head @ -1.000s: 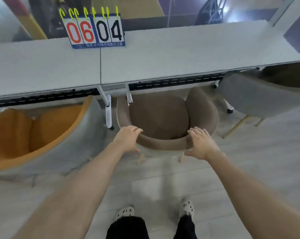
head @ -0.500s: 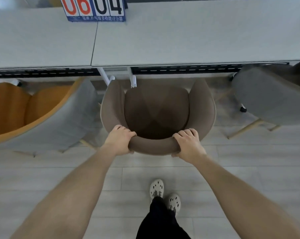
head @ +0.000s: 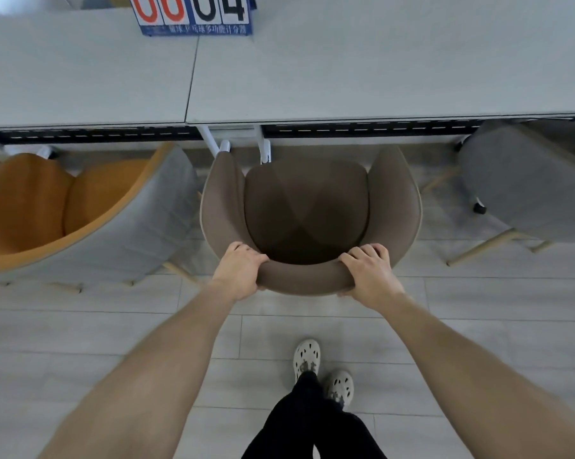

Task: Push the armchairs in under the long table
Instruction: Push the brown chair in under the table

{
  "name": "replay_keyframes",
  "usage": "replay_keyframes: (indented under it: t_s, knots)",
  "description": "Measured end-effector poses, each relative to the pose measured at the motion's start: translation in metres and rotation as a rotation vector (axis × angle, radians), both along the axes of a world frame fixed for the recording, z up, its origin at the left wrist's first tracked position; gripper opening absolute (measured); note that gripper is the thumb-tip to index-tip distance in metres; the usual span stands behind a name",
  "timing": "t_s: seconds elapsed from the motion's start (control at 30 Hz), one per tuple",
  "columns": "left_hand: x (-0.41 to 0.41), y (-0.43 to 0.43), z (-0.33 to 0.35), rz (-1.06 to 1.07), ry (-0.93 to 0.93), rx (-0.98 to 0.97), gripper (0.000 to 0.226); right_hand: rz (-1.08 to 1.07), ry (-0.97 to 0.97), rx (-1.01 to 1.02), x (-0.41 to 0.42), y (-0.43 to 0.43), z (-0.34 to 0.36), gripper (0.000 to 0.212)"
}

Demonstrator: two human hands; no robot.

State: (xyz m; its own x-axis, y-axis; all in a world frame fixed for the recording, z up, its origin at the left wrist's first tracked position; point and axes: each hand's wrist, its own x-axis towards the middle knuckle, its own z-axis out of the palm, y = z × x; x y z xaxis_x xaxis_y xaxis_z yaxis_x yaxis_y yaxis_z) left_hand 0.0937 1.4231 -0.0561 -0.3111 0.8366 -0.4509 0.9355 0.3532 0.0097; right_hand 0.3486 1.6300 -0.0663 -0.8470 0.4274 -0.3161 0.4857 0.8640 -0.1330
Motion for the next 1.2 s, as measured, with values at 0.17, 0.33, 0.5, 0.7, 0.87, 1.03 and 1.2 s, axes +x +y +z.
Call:
replay_keyframes:
  t_s: [0.17,0.33,0.5,0.7,0.87,1.03,1.2]
  knots:
    - [-0.018,0.009,0.002,0.022,-0.026,0.024,0.06,0.003,0.013,0.016,-0.021,0.013,0.002,0.074]
    - [-0.039,0.021,0.003,0.042,-0.048,0.034,0.059,-0.002,0.014,0.018,-0.042,0.023,0.005,0.073]
    - [-0.045,0.024,0.003,0.039,-0.055,0.044,0.06,-0.007,0.008,0.028,-0.048,0.025,0.006,0.072]
    - [-0.04,0.022,0.002,0.053,-0.066,0.041,0.056,-0.014,-0.003,0.036,-0.046,0.019,0.01,0.073]
    - [-0.033,0.014,-0.003,0.042,-0.063,0.034,0.059,-0.028,0.011,0.034,-0.035,0.01,0.009,0.072]
    - [-0.034,0.014,-0.003,0.031,-0.058,0.015,0.062,-0.028,0.005,0.03,-0.035,0.01,0.01,0.073]
    - [-0.032,0.014,-0.001,0.061,-0.069,0.006,0.063,-0.034,0.008,0.018,-0.035,0.007,0.012,0.074]
